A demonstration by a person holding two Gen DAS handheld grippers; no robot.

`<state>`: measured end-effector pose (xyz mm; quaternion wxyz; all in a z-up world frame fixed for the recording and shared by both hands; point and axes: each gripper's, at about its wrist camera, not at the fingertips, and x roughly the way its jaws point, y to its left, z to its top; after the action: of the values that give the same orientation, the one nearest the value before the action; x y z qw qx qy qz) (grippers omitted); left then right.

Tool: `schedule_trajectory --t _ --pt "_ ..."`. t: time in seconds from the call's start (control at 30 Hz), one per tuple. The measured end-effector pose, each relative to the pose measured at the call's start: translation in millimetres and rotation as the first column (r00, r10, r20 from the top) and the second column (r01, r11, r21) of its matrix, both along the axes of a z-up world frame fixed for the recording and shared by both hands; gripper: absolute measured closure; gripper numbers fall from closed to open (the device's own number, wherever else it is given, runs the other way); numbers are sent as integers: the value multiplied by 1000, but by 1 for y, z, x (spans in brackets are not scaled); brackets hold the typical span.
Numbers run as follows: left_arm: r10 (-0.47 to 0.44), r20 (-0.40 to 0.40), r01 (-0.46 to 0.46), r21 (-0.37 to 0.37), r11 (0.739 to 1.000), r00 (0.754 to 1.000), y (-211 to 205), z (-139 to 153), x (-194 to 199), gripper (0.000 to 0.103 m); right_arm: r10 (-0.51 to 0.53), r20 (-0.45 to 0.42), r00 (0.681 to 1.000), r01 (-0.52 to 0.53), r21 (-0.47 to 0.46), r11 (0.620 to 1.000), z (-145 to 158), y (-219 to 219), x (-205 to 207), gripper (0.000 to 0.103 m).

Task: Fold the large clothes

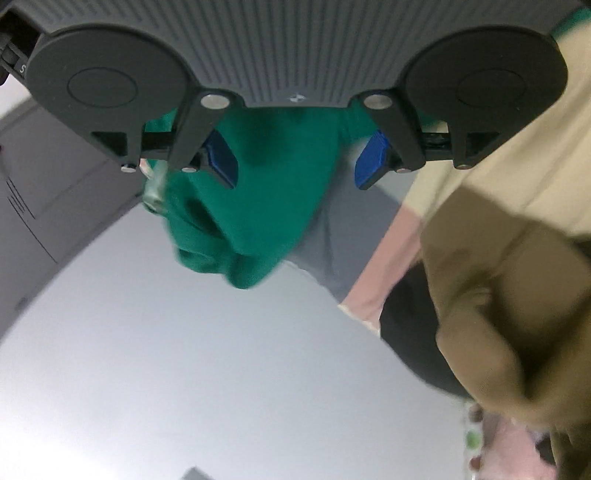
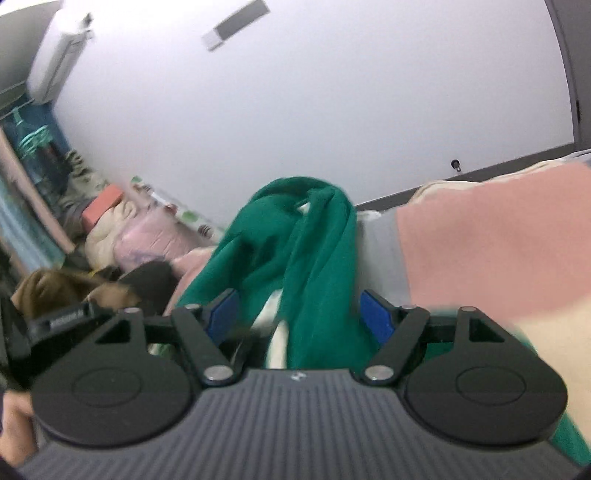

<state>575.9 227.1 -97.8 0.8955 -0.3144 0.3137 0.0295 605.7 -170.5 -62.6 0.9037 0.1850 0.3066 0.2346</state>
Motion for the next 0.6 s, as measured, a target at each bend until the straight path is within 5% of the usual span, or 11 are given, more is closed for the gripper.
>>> schedule_trajectory --t 0.2,0.4,0.47,0.53,0.6 --pt "-22 36 21 14 1000 999 3 -24 63 29 -2 -38 999 5 74 997 -34 17 80 27" --pt "-54 16 54 15 998 998 -11 -24 99 30 22 -21 1000 -19 126 992 -38 25 109 28" --pt "-65 8 65 3 998 998 -17 -18 100 47 31 -30 999 -27 127 992 -34 29 115 36" --pt "-90 -29 91 22 996 996 -24 -8 106 76 45 -29 999 -42 93 995 -24 35 121 53" --pt "-128 -27 130 89 988 991 -34 8 106 86 66 -8 998 -65 69 995 -14 37 115 71"
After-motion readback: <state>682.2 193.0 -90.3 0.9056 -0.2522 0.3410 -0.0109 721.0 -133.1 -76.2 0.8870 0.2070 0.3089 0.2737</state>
